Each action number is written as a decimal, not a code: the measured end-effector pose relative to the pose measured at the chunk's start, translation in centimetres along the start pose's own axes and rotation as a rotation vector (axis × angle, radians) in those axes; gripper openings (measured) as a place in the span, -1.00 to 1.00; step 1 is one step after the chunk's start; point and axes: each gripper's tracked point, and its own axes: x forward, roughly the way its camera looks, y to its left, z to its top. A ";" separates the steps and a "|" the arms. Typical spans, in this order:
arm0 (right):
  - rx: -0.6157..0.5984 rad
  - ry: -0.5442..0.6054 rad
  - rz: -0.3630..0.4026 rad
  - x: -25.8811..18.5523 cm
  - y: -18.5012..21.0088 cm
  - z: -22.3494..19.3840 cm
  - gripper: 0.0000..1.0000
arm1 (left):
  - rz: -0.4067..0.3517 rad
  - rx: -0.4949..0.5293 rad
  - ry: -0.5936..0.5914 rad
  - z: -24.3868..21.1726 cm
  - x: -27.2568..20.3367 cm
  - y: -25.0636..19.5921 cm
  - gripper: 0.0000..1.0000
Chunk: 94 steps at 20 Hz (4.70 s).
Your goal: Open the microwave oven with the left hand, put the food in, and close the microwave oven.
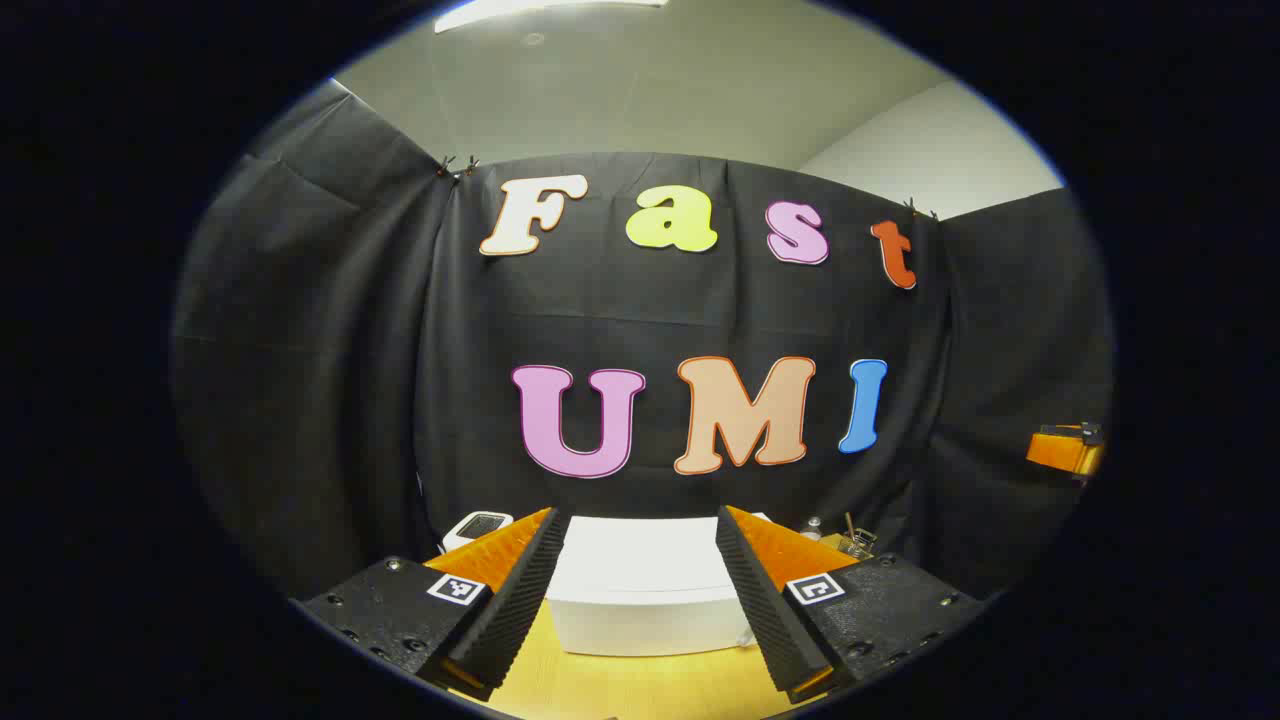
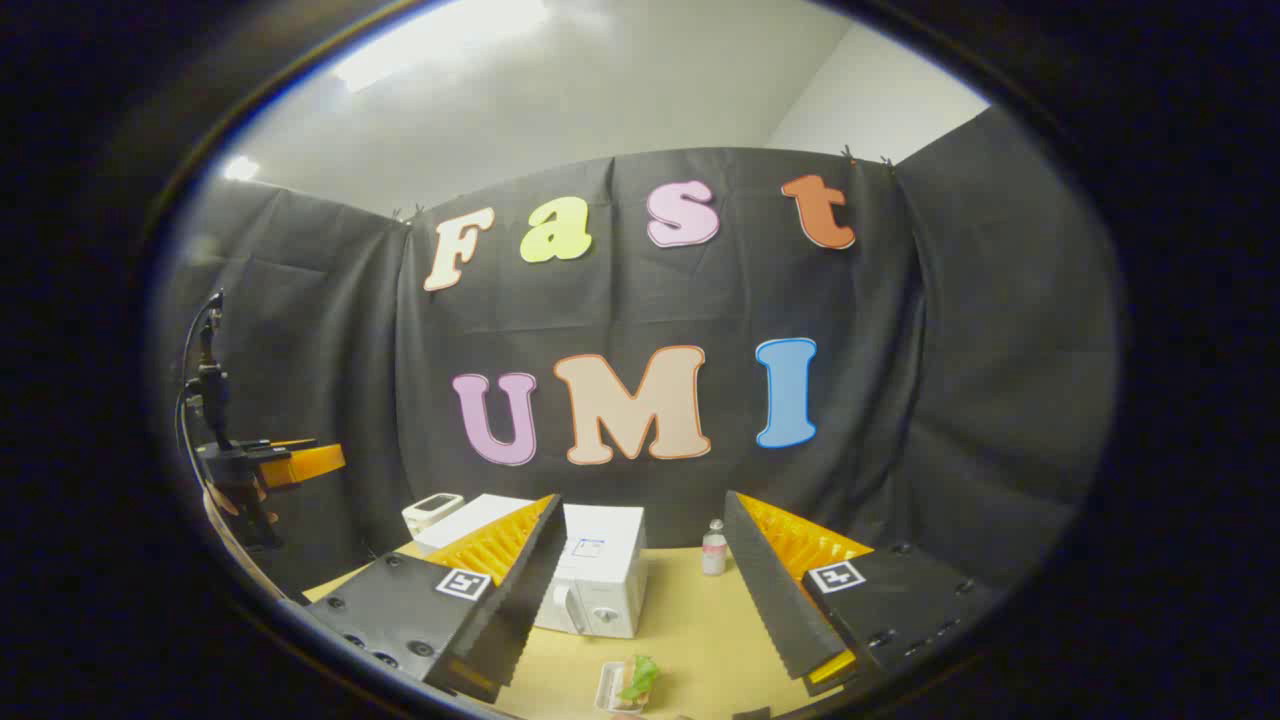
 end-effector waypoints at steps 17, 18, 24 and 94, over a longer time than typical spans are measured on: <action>-0.036 0.025 -0.033 0.2 -2.2 -0.4 0.83 | -0.035 0.017 -0.022 0.8 -0.1 -2.2 0.89; -0.043 0.027 -0.031 0.2 -2.1 -0.6 0.83 | -0.032 0.016 -0.024 0.8 -0.2 -2.0 0.82; -0.032 0.029 -0.023 0.7 -2.6 -1.1 0.83 | -0.054 -0.005 -0.033 -0.2 -0.8 -2.8 0.89; 0.071 0.083 -0.062 1.1 -8.5 -12.2 0.83 | -0.197 -0.052 0.230 -39.8 14.2 -17.9 -0.88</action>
